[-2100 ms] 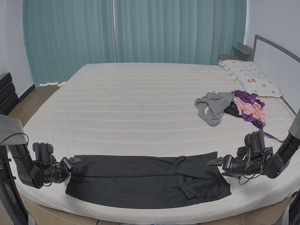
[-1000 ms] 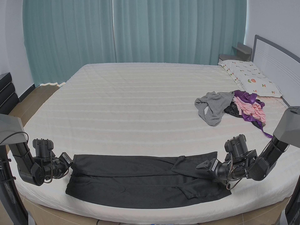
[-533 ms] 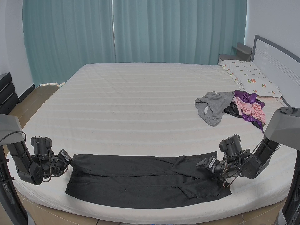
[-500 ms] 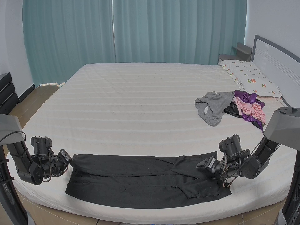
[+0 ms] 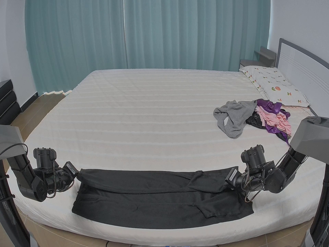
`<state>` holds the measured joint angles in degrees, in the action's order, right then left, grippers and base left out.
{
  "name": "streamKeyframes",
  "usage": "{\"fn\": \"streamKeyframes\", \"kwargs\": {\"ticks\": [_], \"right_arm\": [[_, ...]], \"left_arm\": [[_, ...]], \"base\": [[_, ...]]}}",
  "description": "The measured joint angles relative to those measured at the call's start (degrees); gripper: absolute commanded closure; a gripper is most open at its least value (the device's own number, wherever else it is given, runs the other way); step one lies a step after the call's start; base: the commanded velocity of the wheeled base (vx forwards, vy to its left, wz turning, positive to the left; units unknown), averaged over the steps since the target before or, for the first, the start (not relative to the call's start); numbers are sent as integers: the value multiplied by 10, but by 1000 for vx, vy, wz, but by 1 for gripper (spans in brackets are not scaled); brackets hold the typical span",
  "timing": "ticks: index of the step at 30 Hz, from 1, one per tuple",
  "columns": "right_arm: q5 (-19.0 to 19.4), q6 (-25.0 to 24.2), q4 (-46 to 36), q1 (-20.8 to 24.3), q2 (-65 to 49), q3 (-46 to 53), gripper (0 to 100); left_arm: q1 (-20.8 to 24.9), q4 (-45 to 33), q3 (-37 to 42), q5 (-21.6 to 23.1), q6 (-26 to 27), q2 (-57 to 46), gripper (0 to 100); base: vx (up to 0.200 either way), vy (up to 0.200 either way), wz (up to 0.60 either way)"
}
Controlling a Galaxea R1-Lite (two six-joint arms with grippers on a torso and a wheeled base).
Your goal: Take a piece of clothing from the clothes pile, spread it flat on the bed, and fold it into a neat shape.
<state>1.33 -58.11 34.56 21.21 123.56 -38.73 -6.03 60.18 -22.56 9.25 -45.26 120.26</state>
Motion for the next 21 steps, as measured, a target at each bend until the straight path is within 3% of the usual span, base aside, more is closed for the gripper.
{"fn": "streamKeyframes", "kwargs": {"ticks": [7, 13, 21], "right_arm": [[-6, -1, 7, -22, -14, -39, 100], [-27, -1, 59, -45, -23, -79, 100], [-30, 23, 78, -47, -32, -33, 100]], "left_arm": [[0, 0, -43, -1, -15, -4, 100], [-2, 1, -96, -7, -93, -17, 100], [-8, 2, -89, -5, -93, -28, 100]], "base": [[0, 0, 0], [0, 0, 0], [0, 0, 0]]}}
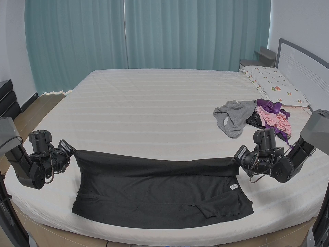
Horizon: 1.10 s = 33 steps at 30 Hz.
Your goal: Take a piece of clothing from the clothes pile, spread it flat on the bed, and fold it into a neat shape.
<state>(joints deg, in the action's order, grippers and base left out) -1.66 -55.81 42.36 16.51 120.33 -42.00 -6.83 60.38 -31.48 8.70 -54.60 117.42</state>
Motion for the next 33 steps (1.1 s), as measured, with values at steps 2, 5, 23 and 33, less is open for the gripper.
{"fn": "streamKeyframes", "kwargs": {"ticks": [2, 5, 23, 33], "right_arm": [[1, 15, 1, 2, -4, 23, 100], [4, 43, 1, 7, -10, 59, 100], [38, 100, 1, 25, 10, 132, 100], [53, 102, 2, 11, 0, 127, 0]], "left_arm": [[-3, 0, 13, 1, 12, -1, 100], [-8, 0, 40, 6, 47, -1, 100], [-11, -2, 128, 46, 143, 40, 100], [-10, -2, 134, 46, 140, 40, 0]], "base": [[0, 0, 0], [0, 0, 0], [0, 0, 0], [0, 0, 0]]}}
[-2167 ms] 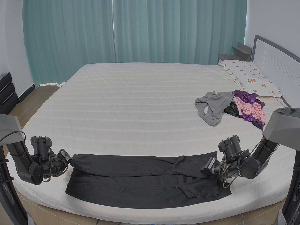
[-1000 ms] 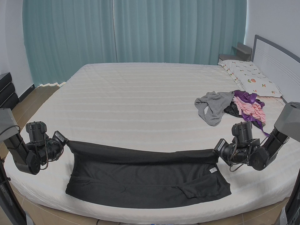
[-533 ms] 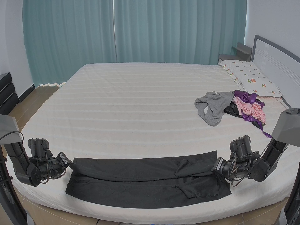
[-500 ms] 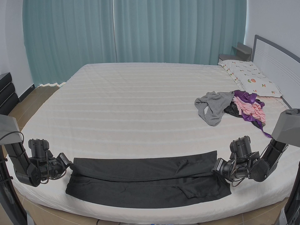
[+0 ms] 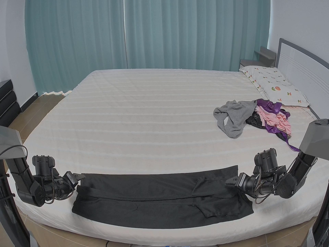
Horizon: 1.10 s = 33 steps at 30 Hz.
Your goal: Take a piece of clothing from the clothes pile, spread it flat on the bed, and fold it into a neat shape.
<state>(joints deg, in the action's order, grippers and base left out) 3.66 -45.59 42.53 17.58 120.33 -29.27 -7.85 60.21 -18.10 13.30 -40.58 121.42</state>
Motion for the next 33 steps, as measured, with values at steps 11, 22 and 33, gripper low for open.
{"fn": "streamKeyframes", "kwargs": {"ticks": [11, 22, 33], "right_arm": [[51, 2, -3, -64, -11, -58, 0], [63, -3, 3, -89, 68, -125, 0], [64, -4, 3, -98, 118, -177, 0]], "left_arm": [[-3, -6, -97, -4, -15, 21, 0], [12, -8, -156, -12, -15, 91, 100], [11, -2, -167, -42, -16, 104, 100]], "base": [[0, 0, 0], [0, 0, 0], [0, 0, 0]]}}
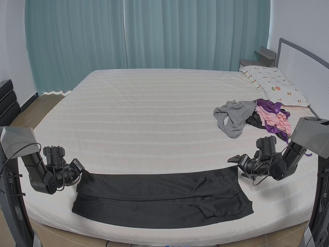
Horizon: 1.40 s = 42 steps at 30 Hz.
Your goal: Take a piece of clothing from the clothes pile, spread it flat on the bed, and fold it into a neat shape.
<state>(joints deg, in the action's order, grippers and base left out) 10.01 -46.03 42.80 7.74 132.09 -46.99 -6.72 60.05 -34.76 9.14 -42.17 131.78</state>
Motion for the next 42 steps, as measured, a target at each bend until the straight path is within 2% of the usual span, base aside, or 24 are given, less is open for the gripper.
{"fn": "streamKeyframes", "kwargs": {"ticks": [3, 4, 10, 29, 30, 38, 42], "right_arm": [[1, 1, 0, 0, 10, -6, 0], [1, 1, 0, 0, 12, -8, 100], [1, 1, 0, 1, 26, -20, 100], [-4, -5, 13, -13, 35, -26, 100], [-4, -5, 13, -13, 35, -26, 0], [-1, -12, 13, -12, 32, -20, 0], [2, -43, 13, -15, 20, -10, 0]], "left_arm": [[-4, 0, -7, -16, -5, 1, 100], [-5, 0, -8, -18, -10, 1, 100], [-13, 1, -20, -21, -49, 1, 100], [-26, 1, -41, -21, -52, 16, 100], [-26, 2, -40, -21, -53, 17, 100], [-27, 2, -33, -15, -67, 13, 100], [-27, 2, -14, -6, -67, -1, 100]], "base": [[0, 0, 0], [0, 0, 0], [0, 0, 0], [0, 0, 0], [0, 0, 0], [0, 0, 0], [0, 0, 0]]}}
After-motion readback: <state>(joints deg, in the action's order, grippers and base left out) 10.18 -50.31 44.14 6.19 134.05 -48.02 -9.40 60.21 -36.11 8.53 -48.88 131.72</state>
